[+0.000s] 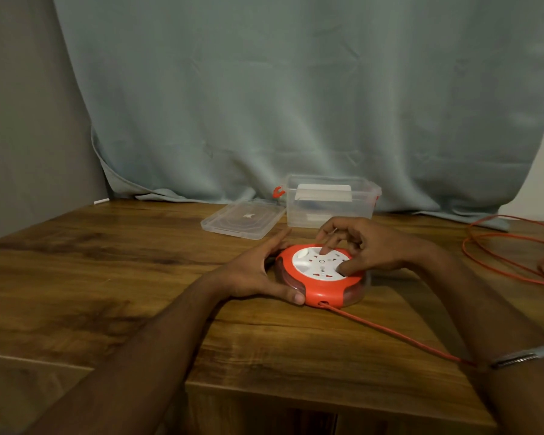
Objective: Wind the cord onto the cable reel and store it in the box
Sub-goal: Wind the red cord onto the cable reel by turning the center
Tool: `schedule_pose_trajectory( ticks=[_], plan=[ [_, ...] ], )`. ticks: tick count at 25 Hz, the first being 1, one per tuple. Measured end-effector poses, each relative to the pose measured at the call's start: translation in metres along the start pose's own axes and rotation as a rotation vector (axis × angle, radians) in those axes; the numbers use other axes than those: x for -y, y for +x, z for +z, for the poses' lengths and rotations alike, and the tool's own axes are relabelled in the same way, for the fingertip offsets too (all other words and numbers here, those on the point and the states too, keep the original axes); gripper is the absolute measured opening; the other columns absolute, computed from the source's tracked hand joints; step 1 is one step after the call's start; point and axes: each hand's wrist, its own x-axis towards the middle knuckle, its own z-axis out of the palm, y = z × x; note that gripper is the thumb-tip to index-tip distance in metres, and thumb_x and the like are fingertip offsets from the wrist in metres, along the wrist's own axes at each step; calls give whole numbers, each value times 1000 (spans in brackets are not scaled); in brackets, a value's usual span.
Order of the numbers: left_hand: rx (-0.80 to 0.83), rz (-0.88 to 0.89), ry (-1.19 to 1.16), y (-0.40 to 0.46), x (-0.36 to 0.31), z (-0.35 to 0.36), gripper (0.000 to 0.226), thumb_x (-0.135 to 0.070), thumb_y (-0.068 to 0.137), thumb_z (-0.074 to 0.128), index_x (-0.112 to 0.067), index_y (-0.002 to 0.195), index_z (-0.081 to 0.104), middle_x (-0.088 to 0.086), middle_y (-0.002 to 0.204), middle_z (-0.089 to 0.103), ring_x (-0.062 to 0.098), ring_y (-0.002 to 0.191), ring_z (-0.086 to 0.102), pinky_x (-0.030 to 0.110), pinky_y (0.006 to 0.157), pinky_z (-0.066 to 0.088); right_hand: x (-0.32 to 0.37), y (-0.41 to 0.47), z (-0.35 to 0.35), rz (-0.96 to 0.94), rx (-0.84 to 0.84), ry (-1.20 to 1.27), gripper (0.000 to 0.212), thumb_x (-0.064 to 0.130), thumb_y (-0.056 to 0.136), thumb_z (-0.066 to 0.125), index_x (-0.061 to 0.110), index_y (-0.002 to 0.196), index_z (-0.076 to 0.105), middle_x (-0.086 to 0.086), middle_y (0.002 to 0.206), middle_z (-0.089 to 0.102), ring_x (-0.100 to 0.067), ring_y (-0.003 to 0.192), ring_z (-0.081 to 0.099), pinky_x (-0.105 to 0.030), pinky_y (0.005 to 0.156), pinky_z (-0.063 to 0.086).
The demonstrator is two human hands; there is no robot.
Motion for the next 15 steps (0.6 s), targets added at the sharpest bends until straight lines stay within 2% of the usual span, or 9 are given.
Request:
schedule_pose_trajectory(
  ticks=[2,5,8,10,12,15],
  plan=[
    [-8,-4,2,0,0,0,153,-57,47,103,-40,168,11,-17,165,41,1,150,39,33,127,32,5,-2,0,20,-24,-9,59,23,72,92,30,122,62,8,108,79,-38,89,65,-32,68,49],
    [-16,0,2,0,0,-1,151,-54,50,104,-39,169,11,-16,165,40,1,150,39,32,126,32,14,-3,5,52,-68,-71,47,31,72,96,28,109,67,1,95,77,-16,80,65,-32,68,51],
    [-19,1,-5,0,-1,0,149,-47,53,104,-37,169,11,-14,166,40,1,149,39,30,126,33,22,0,15,67,-95,-214,38,51,67,88,23,86,71,2,80,73,-13,72,64,-43,68,55],
    [-21,4,-15,0,0,0,148,-46,54,104,-36,169,11,-14,165,40,1,149,40,30,126,33,26,2,21,100,-137,-304,45,63,64,79,20,68,64,6,63,65,-10,61,58,-39,61,49],
    [-16,11,-14,0,0,1,147,-44,55,104,-35,169,11,-14,165,41,0,148,41,31,126,34,30,4,28,88,-209,-377,51,62,69,77,19,53,54,7,48,53,-7,49,48,-31,55,38],
    [-13,9,-18,0,1,0,147,-42,57,104,-37,169,10,-13,166,40,1,149,40,32,126,34,31,8,34,44,-277,-433,59,53,77,78,14,44,48,3,39,44,-12,43,43,-29,52,31]
  ],
)
